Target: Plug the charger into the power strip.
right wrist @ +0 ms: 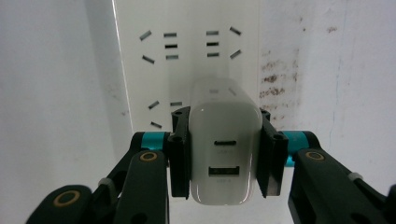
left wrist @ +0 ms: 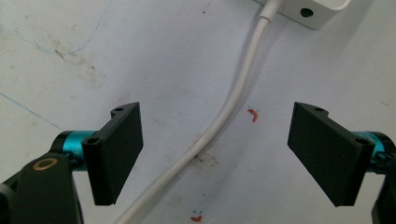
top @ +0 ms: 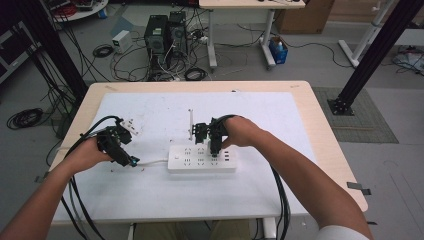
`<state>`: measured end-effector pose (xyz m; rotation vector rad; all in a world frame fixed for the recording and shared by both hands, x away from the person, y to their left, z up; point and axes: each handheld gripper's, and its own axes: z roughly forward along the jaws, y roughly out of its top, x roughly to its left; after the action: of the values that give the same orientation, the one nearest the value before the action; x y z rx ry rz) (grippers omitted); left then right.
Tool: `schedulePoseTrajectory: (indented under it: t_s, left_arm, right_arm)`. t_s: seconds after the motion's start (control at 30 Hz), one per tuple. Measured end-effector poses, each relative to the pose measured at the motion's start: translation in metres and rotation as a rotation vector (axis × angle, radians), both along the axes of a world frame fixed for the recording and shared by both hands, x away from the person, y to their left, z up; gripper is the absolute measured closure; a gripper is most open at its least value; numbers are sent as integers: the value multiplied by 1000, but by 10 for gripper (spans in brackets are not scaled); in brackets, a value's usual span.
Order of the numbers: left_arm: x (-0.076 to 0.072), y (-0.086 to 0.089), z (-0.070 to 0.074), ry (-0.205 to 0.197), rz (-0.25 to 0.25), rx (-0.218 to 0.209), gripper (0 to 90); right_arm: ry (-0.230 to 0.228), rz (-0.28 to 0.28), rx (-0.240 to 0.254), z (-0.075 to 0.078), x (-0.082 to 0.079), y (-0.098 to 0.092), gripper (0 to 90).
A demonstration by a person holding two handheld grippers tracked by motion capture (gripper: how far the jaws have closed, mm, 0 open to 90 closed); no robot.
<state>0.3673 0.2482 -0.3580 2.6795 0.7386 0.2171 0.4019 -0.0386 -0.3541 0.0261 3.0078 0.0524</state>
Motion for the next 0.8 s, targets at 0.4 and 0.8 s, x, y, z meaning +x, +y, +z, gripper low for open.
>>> schedulePoseTrajectory:
  t_s: [0.4,0.8]
  left_arm:
    - [1,1,-11,14,12,-15,184]
    - [2,-1,-12,5,19,-27,183]
  right_arm:
    - [21,31,21,-5,5,0,631]
    - [-18,32,44,-7,-2,-2,629]
